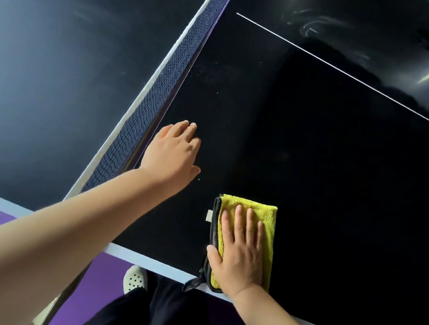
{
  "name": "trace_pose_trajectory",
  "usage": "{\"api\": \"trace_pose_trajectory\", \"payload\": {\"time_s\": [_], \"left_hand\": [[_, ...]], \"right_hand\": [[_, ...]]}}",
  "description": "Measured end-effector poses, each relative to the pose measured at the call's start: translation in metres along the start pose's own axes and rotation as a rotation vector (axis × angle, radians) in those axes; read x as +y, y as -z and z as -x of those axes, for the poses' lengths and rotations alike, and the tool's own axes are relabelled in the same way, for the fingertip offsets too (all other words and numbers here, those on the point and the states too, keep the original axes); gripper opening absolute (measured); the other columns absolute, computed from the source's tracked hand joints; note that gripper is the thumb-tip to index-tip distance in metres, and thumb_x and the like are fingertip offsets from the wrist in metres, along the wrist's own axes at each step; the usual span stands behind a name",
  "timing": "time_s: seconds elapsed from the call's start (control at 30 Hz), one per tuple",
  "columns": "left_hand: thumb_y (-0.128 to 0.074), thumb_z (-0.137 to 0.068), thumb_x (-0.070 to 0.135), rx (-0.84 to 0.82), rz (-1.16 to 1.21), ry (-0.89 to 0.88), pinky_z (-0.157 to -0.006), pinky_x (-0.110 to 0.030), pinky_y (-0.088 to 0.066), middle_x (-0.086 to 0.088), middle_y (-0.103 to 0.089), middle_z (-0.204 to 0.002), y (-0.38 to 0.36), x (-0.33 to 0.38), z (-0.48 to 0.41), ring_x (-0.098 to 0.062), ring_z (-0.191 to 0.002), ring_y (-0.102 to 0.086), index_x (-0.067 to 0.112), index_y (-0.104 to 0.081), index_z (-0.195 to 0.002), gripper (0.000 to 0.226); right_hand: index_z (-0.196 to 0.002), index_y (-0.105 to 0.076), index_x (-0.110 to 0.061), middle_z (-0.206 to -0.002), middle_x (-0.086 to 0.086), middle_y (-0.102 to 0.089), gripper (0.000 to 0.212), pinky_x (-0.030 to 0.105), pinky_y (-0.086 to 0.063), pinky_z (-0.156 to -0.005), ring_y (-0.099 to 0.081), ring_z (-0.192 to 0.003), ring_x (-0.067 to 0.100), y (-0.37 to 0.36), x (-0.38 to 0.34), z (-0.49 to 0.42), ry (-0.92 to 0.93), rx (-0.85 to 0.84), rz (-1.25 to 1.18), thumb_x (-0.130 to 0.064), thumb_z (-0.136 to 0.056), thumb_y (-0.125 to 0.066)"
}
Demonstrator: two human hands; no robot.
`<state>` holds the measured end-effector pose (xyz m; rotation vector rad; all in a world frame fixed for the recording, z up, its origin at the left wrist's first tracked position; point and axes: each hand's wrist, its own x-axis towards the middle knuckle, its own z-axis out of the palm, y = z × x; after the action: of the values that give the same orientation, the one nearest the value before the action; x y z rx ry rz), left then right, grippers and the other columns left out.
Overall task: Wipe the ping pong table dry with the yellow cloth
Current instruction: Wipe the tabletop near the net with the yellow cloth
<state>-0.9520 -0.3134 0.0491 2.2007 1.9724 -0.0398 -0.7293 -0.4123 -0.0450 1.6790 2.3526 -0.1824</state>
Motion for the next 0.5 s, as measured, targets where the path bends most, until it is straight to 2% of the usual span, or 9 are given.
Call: {"api": "trace_pose_trajectory", "payload": {"time_s": [0.1, 0.23, 0.33, 0.43, 0.5], "left_hand": [[-0.054, -0.089, 0.044, -0.03, 0.006, 0.013, -0.115, -0.036, -0.012, -0.008, -0.018, -0.157, -0.002, -0.007, 0.008, -0.023, -0.144, -0.011, 0.014, -0.039, -0.14, 0.061], [-0.056, -0.088, 0.04, -0.055, 0.008, 0.034, -0.114, -0.036, -0.013, -0.008, -0.02, -0.156, -0.001, -0.019, 0.007, -0.023, -0.144, -0.012, 0.014, -0.04, -0.139, 0.06], [-0.057, -0.087, 0.038, -0.096, 0.008, 0.053, -0.115, -0.035, -0.012, -0.007, -0.021, -0.155, -0.004, -0.025, -0.004, -0.023, -0.143, -0.013, 0.014, -0.039, -0.139, 0.06], [-0.058, -0.086, 0.036, -0.127, 0.005, 0.067, -0.112, -0.033, -0.015, -0.007, -0.029, -0.151, -0.009, -0.029, -0.021, -0.023, -0.14, -0.019, 0.014, -0.045, -0.134, 0.055], [-0.058, -0.085, 0.034, -0.126, 0.0, 0.062, -0.109, -0.032, -0.019, -0.005, -0.037, -0.143, -0.012, -0.03, -0.036, -0.022, -0.136, -0.025, 0.014, -0.05, -0.125, 0.045]], "right_hand": [[-0.146, -0.043, -0.012, -0.153, 0.021, -0.037, 0.075, 0.056, -0.017, -0.114, -0.033, -0.141, 0.044, 0.001, -0.022, 0.002, -0.176, 0.0, -0.083, -0.053, -0.084, -0.038], [-0.145, -0.045, -0.011, -0.152, 0.023, -0.038, 0.077, 0.058, -0.016, -0.113, -0.031, -0.14, 0.045, 0.006, -0.049, -0.022, -0.41, 0.03, -0.167, -0.055, -0.084, -0.033], [-0.151, -0.035, -0.011, -0.157, 0.023, -0.027, 0.08, 0.057, -0.005, -0.116, -0.019, -0.145, 0.045, 0.016, -0.06, -0.056, -0.575, 0.03, -0.221, -0.058, -0.087, -0.03], [-0.157, -0.013, -0.014, -0.163, 0.02, -0.007, 0.082, 0.056, 0.009, -0.114, 0.0, -0.149, 0.043, 0.023, -0.057, -0.101, -0.65, 0.016, -0.237, -0.06, -0.093, -0.035], [-0.157, -0.012, -0.014, -0.163, 0.02, -0.005, 0.081, 0.057, 0.01, -0.115, 0.002, -0.149, 0.042, 0.029, -0.05, -0.132, -0.678, 0.065, -0.246, -0.06, -0.093, -0.031]]}}
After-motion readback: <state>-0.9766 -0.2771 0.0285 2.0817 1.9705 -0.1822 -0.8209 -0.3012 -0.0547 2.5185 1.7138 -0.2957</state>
